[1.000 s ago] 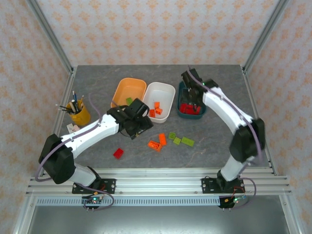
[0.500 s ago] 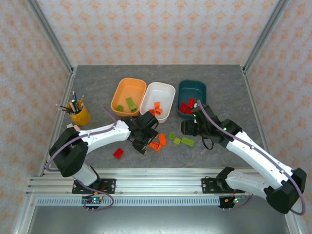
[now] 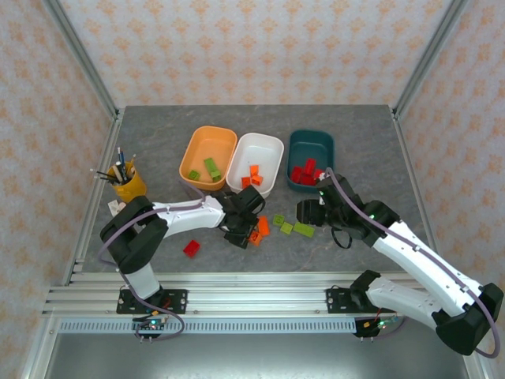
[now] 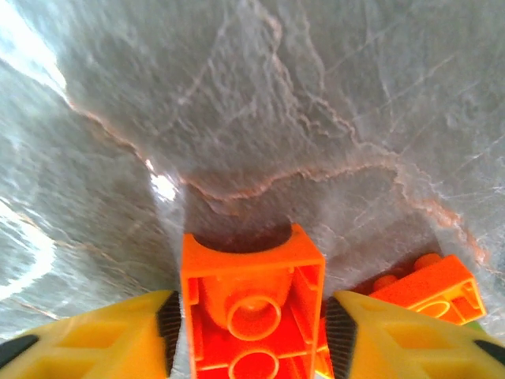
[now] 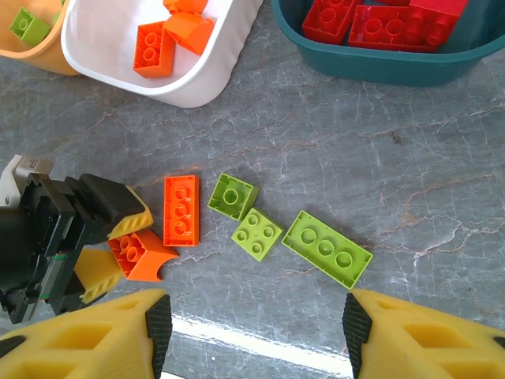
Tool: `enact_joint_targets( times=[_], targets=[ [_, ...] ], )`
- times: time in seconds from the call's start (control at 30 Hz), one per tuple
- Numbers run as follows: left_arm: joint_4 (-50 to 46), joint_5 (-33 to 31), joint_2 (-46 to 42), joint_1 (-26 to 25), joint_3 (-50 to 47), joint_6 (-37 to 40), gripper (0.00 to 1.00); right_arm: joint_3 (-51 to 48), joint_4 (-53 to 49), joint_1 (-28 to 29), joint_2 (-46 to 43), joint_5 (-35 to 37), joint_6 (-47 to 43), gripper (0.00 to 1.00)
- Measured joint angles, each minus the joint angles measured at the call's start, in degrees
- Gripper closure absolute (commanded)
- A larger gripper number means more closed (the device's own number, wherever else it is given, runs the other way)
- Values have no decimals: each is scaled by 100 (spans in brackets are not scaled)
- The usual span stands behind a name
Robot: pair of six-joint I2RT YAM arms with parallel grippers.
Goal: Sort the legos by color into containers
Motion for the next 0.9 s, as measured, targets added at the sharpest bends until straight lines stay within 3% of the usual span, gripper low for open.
enact_joint_targets(
  times=[0.1,0.27,0.4,0.53,0.67,0.9],
  targets=[
    [50,-13,24,-22,2,-33,65,-17,0,0,48,-24,11,39],
    [-420,-444,-138,-28,245,186,71,-20,2,0,103,-39,9,39],
    [-1099,-850,-531,66,861,697,72,85,-2,0,175,-28,9,39],
    [-1659,-1060,-529,452,1947,1685,72,446,44,0,352,26,24,38],
    [-2277,-1204,382,909,3849,3095,71,813,205,-15,551,52,122,33],
    [-2981,-1220,2968,1316,7141,5455,72,1167,719,-286,828,22,479,27]
  ],
)
